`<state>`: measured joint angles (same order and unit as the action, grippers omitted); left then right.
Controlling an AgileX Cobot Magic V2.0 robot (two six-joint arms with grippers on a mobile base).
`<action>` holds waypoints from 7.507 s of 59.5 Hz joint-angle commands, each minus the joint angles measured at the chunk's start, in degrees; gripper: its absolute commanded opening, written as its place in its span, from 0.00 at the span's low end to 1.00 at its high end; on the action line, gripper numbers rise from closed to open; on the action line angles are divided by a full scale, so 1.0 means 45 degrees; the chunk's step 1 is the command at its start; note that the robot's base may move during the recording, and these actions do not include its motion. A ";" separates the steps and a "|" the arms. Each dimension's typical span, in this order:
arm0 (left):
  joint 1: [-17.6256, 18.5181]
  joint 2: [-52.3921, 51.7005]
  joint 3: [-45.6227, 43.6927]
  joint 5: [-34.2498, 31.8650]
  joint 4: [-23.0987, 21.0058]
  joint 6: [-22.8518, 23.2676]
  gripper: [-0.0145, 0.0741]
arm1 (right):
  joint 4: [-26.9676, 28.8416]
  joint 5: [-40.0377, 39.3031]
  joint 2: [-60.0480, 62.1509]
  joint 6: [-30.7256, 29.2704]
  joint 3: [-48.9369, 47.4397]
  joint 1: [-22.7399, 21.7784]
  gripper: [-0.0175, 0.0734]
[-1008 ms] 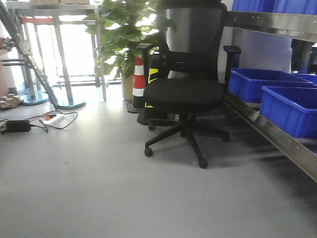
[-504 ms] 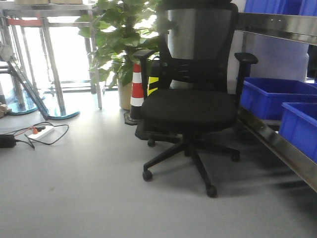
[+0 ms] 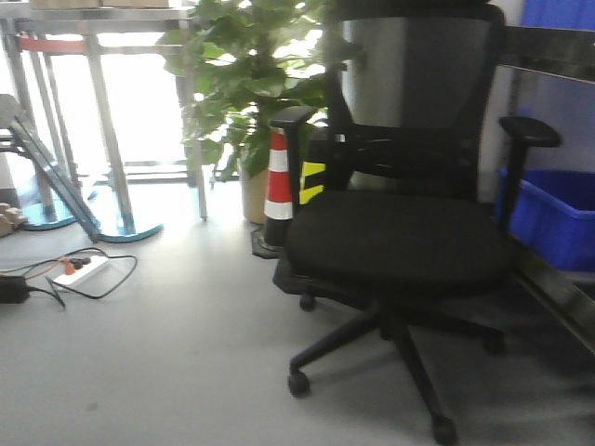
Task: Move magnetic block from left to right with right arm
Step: 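Drive the base past the chair toward the other carpeted table, then stop at the table near the cardboard box, cube held, then lower the red cube onto the carpet with the right gripper, then open the right gripper and lift it away from the cube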
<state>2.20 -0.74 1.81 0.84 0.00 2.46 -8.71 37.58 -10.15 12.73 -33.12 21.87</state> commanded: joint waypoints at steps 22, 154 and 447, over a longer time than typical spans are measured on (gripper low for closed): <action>0.0054 -0.0176 0.0131 -0.1146 0.0000 0.0056 0.03 | -0.0211 -0.1176 -0.0165 -0.0109 -0.0358 -0.0060 0.36; 0.0054 -0.0176 0.0131 -0.1146 0.0000 0.0056 0.03 | -0.0211 -0.1176 -0.0165 -0.0109 -0.0358 -0.0060 0.36; 0.0054 -0.0176 0.0131 -0.1146 0.0000 0.0056 0.03 | 0.4478 -0.4783 -0.0210 -0.4294 0.1779 0.1842 0.25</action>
<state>2.20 -0.74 1.81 0.84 0.00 2.46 11.16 21.40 -11.04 -6.55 -23.91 30.57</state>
